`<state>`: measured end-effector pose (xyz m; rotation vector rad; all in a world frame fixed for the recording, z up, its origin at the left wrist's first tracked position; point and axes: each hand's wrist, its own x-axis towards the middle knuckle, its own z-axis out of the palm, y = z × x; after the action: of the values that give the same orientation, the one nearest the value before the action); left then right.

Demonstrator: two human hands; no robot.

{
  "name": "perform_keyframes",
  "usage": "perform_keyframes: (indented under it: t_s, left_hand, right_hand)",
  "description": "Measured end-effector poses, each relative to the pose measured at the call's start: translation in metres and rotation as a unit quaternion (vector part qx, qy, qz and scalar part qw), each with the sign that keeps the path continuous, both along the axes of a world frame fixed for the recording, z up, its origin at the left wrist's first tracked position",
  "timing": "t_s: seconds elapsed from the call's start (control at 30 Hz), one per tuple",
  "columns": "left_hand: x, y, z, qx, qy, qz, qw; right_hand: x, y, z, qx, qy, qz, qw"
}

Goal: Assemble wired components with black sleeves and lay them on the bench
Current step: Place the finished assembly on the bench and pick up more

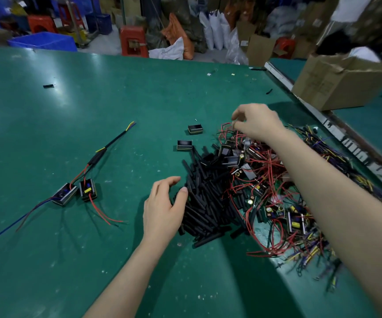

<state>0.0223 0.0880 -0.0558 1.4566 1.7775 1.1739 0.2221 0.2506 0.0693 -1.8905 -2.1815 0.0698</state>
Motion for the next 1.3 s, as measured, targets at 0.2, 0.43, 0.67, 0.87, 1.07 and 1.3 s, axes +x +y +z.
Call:
perform_keyframes:
  t_s: [0.2, 0.43, 0.67, 0.87, 1.07, 1.3]
  left_hand:
    - [0.0, -0.002, 0.0, 0.064, -0.054, -0.002, 0.997]
    - [0.001, -0.01, 0.004, 0.124, -0.066, 0.005, 0.99]
    - [0.015, -0.016, 0.012, 0.137, -0.033, -0.018, 0.99]
    - [0.034, -0.023, 0.025, 0.176, -0.041, -0.039, 0.983]
    - [0.059, -0.023, 0.051, 0.186, -0.019, -0.138, 0.972]
    - [0.084, -0.03, 0.066, 0.084, -0.108, -0.237, 0.962]
  right_hand:
    - [0.044, -0.025, 0.013, -0.071, -0.074, -0.148, 0.984]
    - [0.066, -0.065, 0.026, -0.16, -0.108, -0.082, 0.978]
    - [0.087, -0.09, 0.033, -0.108, -0.117, -0.073, 0.985]
    - [0.073, -0.141, 0.025, -0.319, -0.121, -0.001, 0.94]
    - [0.063, -0.169, -0.014, -0.274, -0.214, -0.038, 0.937]
    - [0.085, -0.173, -0.012, -0.271, -0.097, -0.114, 0.951]
